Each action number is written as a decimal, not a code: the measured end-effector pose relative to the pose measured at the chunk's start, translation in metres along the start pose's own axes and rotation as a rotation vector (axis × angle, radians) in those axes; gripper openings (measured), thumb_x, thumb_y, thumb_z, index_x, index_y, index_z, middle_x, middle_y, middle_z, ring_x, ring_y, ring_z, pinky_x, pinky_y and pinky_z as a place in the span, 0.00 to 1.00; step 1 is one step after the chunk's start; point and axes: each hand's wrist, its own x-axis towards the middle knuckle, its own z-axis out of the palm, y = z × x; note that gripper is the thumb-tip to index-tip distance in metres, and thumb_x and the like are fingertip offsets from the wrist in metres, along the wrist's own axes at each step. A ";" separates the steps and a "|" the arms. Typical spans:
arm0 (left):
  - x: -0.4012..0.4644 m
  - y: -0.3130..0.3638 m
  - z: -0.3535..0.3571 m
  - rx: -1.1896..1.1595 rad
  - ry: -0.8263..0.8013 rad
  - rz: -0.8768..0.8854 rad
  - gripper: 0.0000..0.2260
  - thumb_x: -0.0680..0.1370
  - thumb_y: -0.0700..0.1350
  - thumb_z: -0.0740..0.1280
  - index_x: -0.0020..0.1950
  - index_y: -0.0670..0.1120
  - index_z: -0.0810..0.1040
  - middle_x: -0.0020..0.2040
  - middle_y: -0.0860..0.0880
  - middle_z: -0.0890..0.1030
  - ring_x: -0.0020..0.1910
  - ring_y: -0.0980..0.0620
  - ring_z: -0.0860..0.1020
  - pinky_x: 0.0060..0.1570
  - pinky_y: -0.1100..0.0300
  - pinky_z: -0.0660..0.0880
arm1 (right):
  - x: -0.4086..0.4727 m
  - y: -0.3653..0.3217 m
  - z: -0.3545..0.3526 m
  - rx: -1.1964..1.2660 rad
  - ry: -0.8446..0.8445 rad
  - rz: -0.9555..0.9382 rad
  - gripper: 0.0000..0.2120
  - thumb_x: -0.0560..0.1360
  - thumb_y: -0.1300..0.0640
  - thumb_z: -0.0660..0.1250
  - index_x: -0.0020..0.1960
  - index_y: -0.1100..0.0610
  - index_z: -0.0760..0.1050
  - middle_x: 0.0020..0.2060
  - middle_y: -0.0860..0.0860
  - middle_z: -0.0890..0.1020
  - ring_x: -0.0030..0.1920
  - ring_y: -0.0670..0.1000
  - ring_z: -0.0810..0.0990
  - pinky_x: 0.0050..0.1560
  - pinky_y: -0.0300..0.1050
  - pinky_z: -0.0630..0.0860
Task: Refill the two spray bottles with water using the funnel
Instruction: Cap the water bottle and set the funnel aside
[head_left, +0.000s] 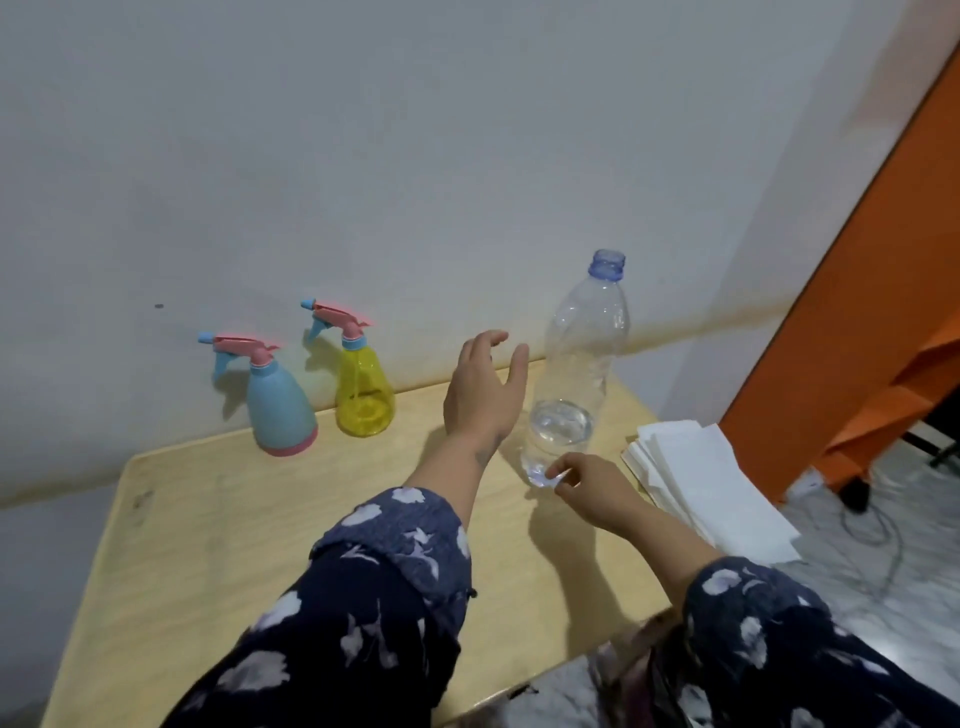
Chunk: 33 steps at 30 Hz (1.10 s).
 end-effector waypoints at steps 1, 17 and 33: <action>-0.002 0.012 0.008 -0.042 -0.004 0.020 0.21 0.80 0.60 0.60 0.69 0.52 0.69 0.68 0.55 0.71 0.64 0.54 0.73 0.60 0.53 0.73 | -0.003 0.015 -0.006 -0.029 -0.007 0.018 0.13 0.75 0.63 0.58 0.54 0.52 0.77 0.45 0.49 0.77 0.43 0.49 0.75 0.39 0.38 0.70; -0.014 0.062 0.067 0.016 0.106 0.066 0.39 0.74 0.55 0.72 0.77 0.59 0.53 0.74 0.53 0.63 0.67 0.48 0.71 0.60 0.51 0.74 | -0.005 0.124 -0.018 -0.234 -0.071 -0.099 0.15 0.79 0.57 0.59 0.63 0.54 0.78 0.61 0.55 0.73 0.62 0.58 0.73 0.68 0.46 0.66; -0.018 0.062 0.072 0.054 0.125 0.051 0.39 0.74 0.54 0.72 0.78 0.58 0.52 0.75 0.51 0.62 0.68 0.46 0.71 0.60 0.51 0.72 | 0.022 -0.017 -0.161 0.401 0.422 -0.385 0.15 0.74 0.57 0.68 0.60 0.57 0.78 0.47 0.50 0.81 0.44 0.46 0.77 0.40 0.28 0.69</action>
